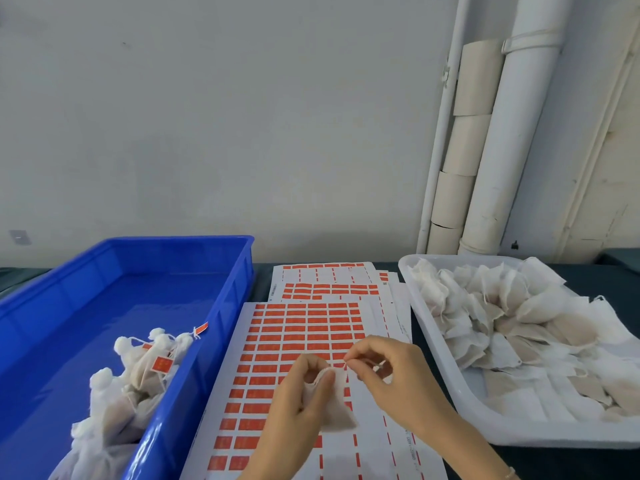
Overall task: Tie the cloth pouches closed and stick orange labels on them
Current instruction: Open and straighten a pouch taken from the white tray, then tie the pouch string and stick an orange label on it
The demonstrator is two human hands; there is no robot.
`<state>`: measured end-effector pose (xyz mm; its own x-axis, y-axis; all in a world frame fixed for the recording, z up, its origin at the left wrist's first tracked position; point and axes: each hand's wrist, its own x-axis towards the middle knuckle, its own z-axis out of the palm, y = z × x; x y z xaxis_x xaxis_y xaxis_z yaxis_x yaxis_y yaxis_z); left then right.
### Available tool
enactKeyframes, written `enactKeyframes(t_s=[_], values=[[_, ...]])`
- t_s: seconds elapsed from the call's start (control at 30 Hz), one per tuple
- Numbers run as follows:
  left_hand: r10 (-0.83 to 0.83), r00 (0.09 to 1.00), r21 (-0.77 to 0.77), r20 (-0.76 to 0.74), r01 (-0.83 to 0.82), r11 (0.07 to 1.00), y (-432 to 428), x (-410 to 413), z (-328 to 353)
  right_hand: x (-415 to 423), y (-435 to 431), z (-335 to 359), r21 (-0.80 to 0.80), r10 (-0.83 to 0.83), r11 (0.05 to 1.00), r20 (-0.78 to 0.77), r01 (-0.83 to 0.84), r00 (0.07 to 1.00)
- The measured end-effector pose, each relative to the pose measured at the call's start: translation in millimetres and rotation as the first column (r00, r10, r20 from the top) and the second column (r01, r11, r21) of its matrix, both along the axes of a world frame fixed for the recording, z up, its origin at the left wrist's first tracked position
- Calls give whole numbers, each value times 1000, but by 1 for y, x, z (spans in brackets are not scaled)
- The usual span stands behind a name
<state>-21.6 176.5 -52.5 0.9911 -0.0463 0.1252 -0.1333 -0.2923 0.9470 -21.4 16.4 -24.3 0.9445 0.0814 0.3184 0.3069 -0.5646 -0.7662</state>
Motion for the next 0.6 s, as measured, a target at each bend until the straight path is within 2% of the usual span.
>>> enactKeyframes(t_s=[0.1, 0.2, 0.37, 0.47, 0.6], values=[[-21, 1000, -47, -20, 20, 999, -4, 1, 2, -1, 5, -3, -98, 21, 995, 55, -16, 998], [-10, 1000, -95, -19, 8, 995, -4, 2, 5, -2, 9, -10, -115, 29, 993, 89, -18, 996], [-38, 999, -123, 24, 41, 992, -3, -4, 10, 3, 14, -12, -140, -62, 986, 220, 94, 973], [-65, 997, -126, 43, 70, 990, -3, -7, 12, 10, 16, -11, -128, -106, 982, 222, 137, 969], [-141, 989, -164, -45, 132, 978, -6, -8, 14, 19, 16, -8, -123, -157, 975, 213, 186, 964]])
